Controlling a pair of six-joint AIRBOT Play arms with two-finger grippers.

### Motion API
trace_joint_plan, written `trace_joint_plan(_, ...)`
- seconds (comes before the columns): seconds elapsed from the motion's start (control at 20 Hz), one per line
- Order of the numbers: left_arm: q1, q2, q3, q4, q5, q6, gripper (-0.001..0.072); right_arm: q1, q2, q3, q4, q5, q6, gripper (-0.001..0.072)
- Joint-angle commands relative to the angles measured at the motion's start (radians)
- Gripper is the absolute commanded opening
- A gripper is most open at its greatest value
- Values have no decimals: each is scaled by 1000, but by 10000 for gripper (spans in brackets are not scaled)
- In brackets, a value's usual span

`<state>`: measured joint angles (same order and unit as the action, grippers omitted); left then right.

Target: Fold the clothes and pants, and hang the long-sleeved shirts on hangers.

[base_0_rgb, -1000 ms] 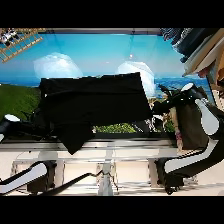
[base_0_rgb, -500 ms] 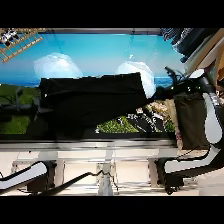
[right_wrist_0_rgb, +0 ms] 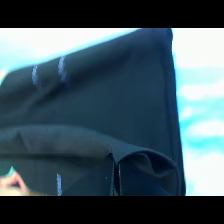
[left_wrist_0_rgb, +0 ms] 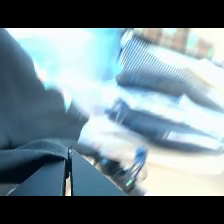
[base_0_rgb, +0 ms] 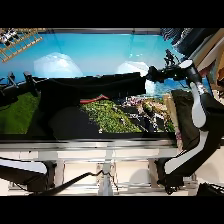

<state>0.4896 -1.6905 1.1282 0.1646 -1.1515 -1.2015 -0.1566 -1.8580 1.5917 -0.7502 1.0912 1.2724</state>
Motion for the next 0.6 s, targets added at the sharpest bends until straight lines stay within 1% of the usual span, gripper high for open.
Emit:
trace_joint_plan(0.0,-11,-109,35,-154,101,22,6,18,-108,95,8,-84,54,16)
trace_joint_plan(0.1,-11,-140,35,-173,115,42,6,21,-133,109,7,-90,52,17)
trace_joint_plan(0.2,-11,-155,35,-182,143,43,7,20,-145,119,-9,-94,51,20)
trace_joint_plan(0.25,-11,-157,35,-196,155,43,8,20,-146,120,-10,-92,29,79)
trace_joint_plan(0.3,-11,-158,35,-218,163,43,13,20,-145,126,-8,-62,-11,294)
trace_joint_plan(0.35,-11,-157,35,-244,160,43,133,17,-143,142,-15,-7,-59,496)
trace_joint_plan(0.4,-9,-157,37,-264,156,43,388,13,-140,159,-39,44,-61,500)
trace_joint_plan(0.45,-3,-157,39,-285,136,67,569,6,-136,171,-76,76,-47,501)
trace_joint_plan(0.5,6,-157,42,-311,97,136,570,-2,-134,174,-96,103,-8,500)
trace_joint_plan(0.55,14,-157,47,-337,56,209,570,-12,-138,173,-89,137,2,499)
